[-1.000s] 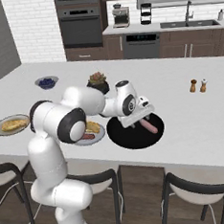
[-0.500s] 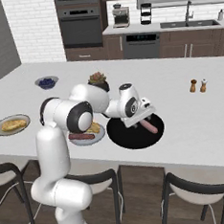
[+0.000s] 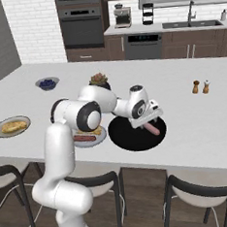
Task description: Place one bun and one sausage from the bowl on each plate.
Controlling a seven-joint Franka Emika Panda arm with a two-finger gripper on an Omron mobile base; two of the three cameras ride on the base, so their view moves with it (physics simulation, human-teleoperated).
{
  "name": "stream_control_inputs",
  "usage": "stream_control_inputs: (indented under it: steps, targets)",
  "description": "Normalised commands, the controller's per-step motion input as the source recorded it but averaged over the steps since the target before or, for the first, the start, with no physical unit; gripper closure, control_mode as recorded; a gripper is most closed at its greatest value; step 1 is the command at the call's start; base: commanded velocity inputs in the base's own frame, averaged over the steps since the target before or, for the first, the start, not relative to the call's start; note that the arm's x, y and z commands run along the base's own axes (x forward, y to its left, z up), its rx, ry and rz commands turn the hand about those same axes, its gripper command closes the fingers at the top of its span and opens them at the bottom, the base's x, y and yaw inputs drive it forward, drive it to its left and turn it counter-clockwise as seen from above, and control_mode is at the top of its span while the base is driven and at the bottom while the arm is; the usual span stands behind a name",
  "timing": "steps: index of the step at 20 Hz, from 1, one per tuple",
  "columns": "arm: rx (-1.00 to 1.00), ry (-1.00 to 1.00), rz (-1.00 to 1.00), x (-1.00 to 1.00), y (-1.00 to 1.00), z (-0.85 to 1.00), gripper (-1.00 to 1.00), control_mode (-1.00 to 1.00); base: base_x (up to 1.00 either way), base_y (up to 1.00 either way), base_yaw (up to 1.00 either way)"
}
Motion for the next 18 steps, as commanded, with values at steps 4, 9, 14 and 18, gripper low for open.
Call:
stream_control_inputs:
  steps: [4, 9, 14, 18]
  targets:
    - [0.00, -0.02, 0.00, 0.01, 0.00, -0.27, -1.00, -1.00, 0.00, 0.00, 0.00]
    - [0.00, -0.03, 0.00, 0.02, 0.00, -0.28, -1.00, -1.00, 0.00, 0.00, 0.00]
    - [0.00, -0.01, 0.00, 0.01, 0.00, -0.22, -1.00, -1.00, 0.00, 0.00, 0.00]
    - [0.00, 0.00, 0.00, 0.00, 0.00, -0.27, 1.00, -1.00, 0.00, 0.00, 0.00]
